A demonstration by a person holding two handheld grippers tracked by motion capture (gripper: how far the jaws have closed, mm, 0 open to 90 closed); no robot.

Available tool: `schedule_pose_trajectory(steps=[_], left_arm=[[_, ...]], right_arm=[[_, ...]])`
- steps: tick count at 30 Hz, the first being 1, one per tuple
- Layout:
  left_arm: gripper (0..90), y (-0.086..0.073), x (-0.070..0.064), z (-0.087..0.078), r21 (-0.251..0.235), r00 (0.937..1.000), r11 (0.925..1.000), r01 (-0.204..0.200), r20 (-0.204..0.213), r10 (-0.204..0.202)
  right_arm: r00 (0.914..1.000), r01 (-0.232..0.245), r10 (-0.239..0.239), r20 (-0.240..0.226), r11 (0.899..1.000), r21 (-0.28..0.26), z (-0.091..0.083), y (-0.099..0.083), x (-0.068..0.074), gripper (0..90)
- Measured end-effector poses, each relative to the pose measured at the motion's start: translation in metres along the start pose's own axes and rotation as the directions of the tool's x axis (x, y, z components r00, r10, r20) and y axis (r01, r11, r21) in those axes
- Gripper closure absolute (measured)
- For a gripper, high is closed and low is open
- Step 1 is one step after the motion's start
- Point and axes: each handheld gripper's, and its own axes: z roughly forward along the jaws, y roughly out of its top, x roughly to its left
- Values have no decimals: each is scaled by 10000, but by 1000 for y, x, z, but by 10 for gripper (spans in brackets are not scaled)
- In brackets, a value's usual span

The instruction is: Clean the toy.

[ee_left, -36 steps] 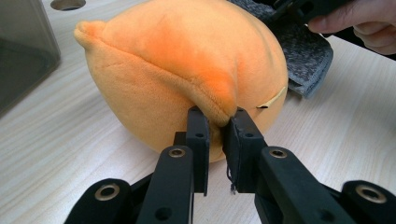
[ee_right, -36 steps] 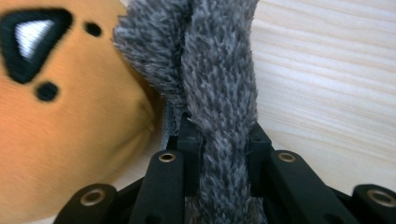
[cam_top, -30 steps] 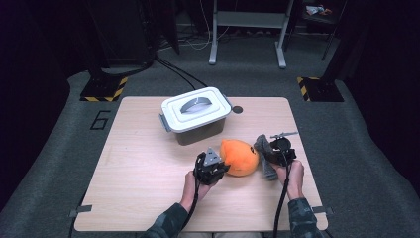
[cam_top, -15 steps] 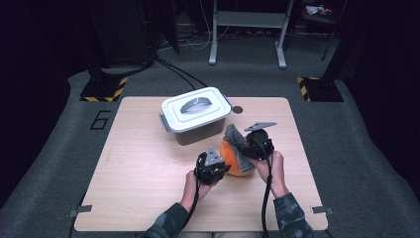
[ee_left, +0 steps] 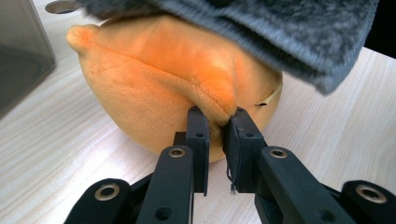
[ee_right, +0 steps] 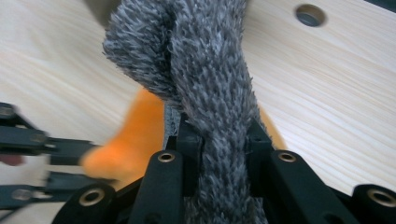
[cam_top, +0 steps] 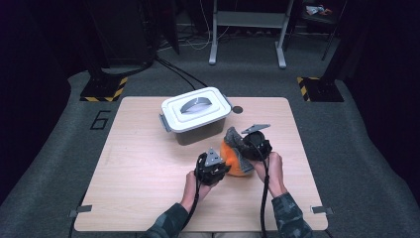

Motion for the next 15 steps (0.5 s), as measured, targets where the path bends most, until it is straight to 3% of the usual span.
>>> schedule_pose_trajectory(steps=[2,3,9,15], left_arm=[[804,0,0,0,7,10000,10000,-3,-10,3],[804,-1,1,1,-27,10000,10000,3,-56,-3],[804,-2,2,1,-22,10000,10000,79,-56,-79],[805,-2,2,1,-2,9999,10000,66,-78,-66]], right_arm=[[9998,-78,77,188,10000,44,-1,-2,-4,742],[9989,-256,252,388,9996,107,-1,-7,-12,741],[9937,-872,843,742,9955,361,2,-22,-33,741],[9836,-1628,1557,909,9837,764,14,-42,-54,741]])
